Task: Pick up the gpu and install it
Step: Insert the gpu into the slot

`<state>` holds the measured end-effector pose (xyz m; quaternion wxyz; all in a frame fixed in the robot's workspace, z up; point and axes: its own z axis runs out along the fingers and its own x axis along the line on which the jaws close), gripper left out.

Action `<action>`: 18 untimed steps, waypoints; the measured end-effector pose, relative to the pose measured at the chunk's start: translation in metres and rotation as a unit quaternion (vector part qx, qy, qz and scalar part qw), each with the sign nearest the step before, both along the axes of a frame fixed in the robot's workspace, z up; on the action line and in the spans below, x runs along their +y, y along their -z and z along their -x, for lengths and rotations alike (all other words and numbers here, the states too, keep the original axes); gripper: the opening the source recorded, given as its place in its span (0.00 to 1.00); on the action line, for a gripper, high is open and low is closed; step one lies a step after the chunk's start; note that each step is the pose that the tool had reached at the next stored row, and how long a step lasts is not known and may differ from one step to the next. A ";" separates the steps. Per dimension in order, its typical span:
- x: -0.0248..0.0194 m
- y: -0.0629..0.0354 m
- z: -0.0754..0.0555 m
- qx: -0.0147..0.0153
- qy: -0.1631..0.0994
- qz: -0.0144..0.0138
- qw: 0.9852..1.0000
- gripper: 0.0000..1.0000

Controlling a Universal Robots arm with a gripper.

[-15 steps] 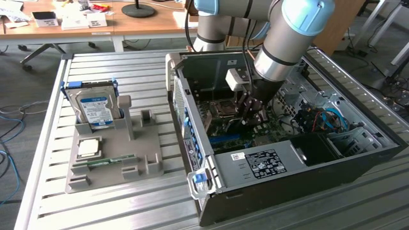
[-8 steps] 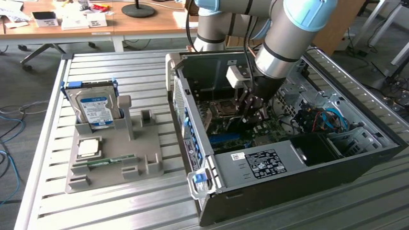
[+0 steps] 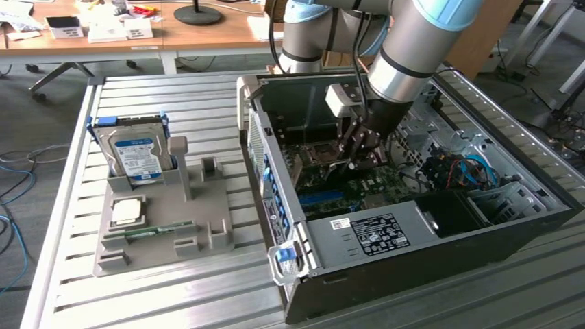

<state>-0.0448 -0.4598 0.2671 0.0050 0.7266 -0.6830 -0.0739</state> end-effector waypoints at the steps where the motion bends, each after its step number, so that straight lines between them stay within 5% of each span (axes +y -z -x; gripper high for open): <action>1: 0.0000 0.0000 0.000 0.000 0.000 0.000 1.000 0.27; 14: 0.0000 -0.0001 0.000 0.000 0.000 0.000 1.000 0.27; 16: -0.0001 -0.0002 0.001 -0.003 0.000 0.000 1.000 0.27; 18: -0.0001 -0.0001 0.001 -0.010 0.000 -0.001 1.000 0.27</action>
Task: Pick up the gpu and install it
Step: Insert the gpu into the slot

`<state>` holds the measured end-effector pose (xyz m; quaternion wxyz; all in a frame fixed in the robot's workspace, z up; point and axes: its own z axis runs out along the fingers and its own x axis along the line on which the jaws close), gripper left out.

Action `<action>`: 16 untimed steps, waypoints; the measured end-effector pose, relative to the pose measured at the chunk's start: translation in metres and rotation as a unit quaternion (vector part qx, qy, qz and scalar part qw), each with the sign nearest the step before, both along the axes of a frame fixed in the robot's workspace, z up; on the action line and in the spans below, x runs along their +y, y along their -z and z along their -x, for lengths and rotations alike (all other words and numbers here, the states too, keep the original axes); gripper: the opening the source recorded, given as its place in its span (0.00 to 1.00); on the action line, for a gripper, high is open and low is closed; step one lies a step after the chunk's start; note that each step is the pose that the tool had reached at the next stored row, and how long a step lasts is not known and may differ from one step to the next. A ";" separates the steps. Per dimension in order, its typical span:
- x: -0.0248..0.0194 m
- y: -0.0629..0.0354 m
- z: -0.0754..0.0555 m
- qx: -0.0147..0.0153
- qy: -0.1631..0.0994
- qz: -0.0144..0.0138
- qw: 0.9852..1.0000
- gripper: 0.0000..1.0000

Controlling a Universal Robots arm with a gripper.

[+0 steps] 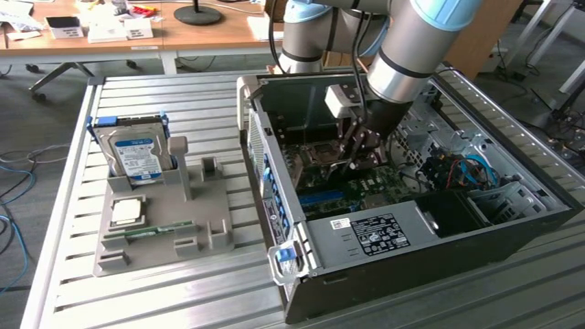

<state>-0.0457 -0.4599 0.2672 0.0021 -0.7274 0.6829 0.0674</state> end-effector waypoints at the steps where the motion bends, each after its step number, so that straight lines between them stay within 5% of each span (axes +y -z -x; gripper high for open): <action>1: 0.0000 0.0000 0.000 -0.004 0.000 0.000 1.000 0.27; 3: 0.0001 0.0001 0.000 -0.005 0.000 0.000 1.000 0.27; 9: 0.0000 -0.0001 0.000 -0.005 0.000 0.000 1.000 0.27; 13: 0.0000 0.0000 -0.003 0.006 0.002 0.002 1.000 0.27; 16: 0.0000 -0.0001 -0.003 0.007 0.003 0.003 1.000 0.27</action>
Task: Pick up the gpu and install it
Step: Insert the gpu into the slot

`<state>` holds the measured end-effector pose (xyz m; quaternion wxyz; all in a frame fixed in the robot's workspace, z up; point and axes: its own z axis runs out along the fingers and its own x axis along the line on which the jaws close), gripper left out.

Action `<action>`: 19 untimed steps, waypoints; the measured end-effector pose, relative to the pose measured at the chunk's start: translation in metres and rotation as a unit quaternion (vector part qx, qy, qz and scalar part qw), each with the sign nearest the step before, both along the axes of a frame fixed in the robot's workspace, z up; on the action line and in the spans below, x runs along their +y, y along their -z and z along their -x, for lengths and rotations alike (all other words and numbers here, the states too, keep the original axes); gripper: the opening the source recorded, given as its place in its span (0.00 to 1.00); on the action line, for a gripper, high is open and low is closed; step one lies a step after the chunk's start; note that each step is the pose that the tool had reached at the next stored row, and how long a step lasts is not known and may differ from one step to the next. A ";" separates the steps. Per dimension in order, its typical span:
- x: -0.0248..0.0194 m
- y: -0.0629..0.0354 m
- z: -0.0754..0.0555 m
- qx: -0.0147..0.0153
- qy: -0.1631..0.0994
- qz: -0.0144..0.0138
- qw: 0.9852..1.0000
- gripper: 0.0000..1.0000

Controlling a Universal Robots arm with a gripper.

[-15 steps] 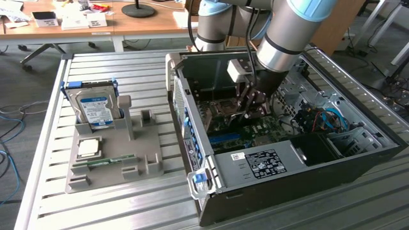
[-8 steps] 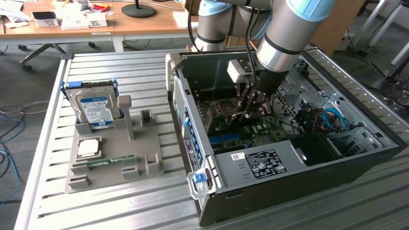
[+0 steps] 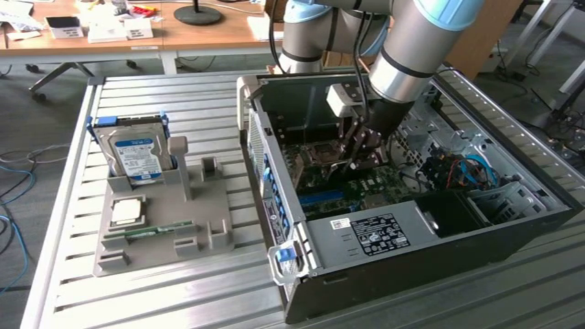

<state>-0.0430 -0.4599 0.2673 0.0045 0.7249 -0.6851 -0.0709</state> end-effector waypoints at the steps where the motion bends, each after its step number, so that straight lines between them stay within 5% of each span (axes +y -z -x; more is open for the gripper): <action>1: 0.0000 0.0000 0.000 0.000 0.000 0.000 1.000 0.27; 19: -0.0019 0.0006 0.005 0.000 0.017 0.000 1.000 0.27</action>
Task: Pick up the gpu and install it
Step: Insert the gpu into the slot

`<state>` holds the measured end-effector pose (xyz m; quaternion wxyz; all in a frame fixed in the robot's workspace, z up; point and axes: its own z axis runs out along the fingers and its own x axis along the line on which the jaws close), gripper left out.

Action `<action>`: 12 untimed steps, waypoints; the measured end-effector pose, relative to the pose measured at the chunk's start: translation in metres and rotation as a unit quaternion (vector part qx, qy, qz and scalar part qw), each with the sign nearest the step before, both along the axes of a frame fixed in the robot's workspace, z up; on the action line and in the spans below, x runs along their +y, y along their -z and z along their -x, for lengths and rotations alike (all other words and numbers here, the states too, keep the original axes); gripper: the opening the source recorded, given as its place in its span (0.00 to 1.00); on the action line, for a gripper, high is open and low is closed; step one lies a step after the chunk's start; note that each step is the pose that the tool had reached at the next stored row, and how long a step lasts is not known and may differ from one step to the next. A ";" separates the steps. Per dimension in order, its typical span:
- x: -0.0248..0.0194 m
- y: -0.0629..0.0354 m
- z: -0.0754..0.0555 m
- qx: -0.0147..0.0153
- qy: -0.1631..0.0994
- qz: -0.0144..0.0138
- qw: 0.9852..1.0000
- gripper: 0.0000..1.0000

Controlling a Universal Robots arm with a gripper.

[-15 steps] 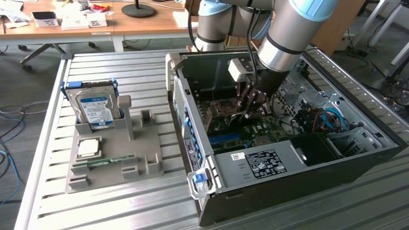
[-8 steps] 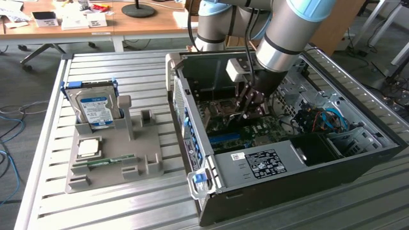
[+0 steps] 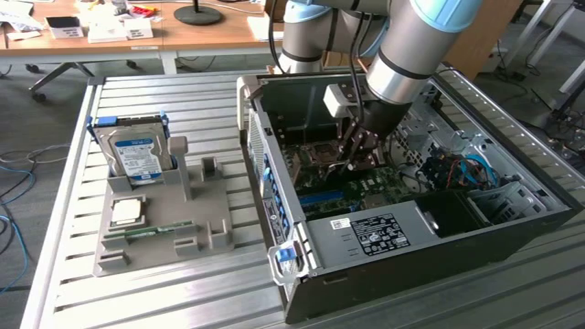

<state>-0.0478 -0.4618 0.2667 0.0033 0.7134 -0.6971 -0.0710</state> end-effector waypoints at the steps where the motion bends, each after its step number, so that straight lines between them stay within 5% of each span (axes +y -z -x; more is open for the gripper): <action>1: 0.0000 0.0000 0.000 0.000 0.000 0.000 1.000 0.27; 12: 0.0000 0.0000 0.000 0.000 0.000 0.000 1.000 0.27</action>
